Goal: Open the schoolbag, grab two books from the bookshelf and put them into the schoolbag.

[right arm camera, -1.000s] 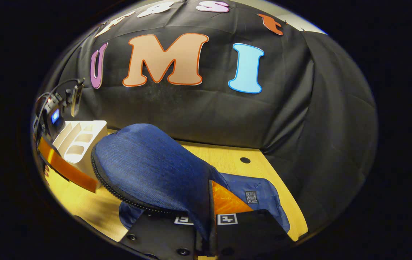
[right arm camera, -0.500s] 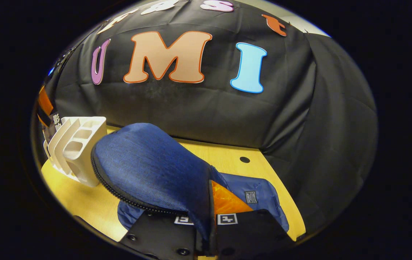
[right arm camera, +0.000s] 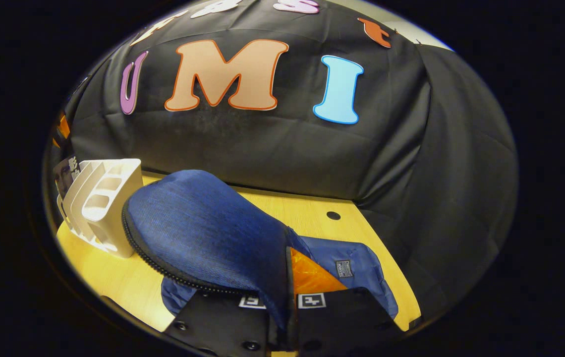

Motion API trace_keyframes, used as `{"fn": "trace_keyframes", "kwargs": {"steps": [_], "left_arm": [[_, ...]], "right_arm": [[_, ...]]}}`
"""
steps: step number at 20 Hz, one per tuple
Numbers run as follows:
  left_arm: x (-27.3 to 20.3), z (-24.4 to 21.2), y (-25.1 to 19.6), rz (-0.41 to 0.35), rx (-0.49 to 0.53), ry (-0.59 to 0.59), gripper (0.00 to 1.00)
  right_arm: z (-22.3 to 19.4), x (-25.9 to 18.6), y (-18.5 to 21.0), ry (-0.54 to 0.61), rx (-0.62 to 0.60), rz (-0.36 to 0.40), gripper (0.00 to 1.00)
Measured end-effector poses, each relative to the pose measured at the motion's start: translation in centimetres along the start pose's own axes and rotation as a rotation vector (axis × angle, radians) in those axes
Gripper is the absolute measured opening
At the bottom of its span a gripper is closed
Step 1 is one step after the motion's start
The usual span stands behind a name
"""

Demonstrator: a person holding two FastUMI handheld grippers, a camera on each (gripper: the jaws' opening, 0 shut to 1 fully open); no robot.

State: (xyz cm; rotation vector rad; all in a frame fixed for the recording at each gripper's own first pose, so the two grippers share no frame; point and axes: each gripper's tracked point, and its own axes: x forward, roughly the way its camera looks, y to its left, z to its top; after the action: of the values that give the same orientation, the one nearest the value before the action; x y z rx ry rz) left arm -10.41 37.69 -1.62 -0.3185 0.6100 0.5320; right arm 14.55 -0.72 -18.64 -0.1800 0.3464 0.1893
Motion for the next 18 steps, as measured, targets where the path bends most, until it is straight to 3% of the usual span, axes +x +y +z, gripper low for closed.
{"fn": "trace_keyframes", "kwargs": {"steps": [3, 5, 12, 15, 16, 18], "left_arm": [[1.8, -1.0, 4.0, 0.063, -0.044, 0.051, 0.89], [3.0, -1.6, 5.5, 0.083, -0.064, 0.079, 0.92], [5.6, -3.5, 4.7, 0.03, -0.078, 0.183, 0.95], [6.5, -4.3, 3.4, 0.01, -0.032, 0.24, 0.83], [6.7, -4.6, 3.2, 0.008, -0.017, 0.261, 0.74], [7.3, -5.3, 2.7, 0.01, 0.017, 0.3, 0.68]], "right_arm": [[-0.1, -0.1, 0.0, 0.006, 0.006, -0.012, 0.09], [-0.3, -0.2, 0.1, 0.011, 0.003, -0.018, 0.09], [-0.3, -0.3, 0.3, 0.02, 0.009, -0.032, 0.09], [-0.3, -0.3, 0.3, 0.02, 0.008, -0.034, 0.09], [-0.3, -0.3, 0.2, 0.02, 0.007, -0.034, 0.09], [-0.3, -0.2, 0.2, 0.019, 0.004, -0.033, 0.09]]}}
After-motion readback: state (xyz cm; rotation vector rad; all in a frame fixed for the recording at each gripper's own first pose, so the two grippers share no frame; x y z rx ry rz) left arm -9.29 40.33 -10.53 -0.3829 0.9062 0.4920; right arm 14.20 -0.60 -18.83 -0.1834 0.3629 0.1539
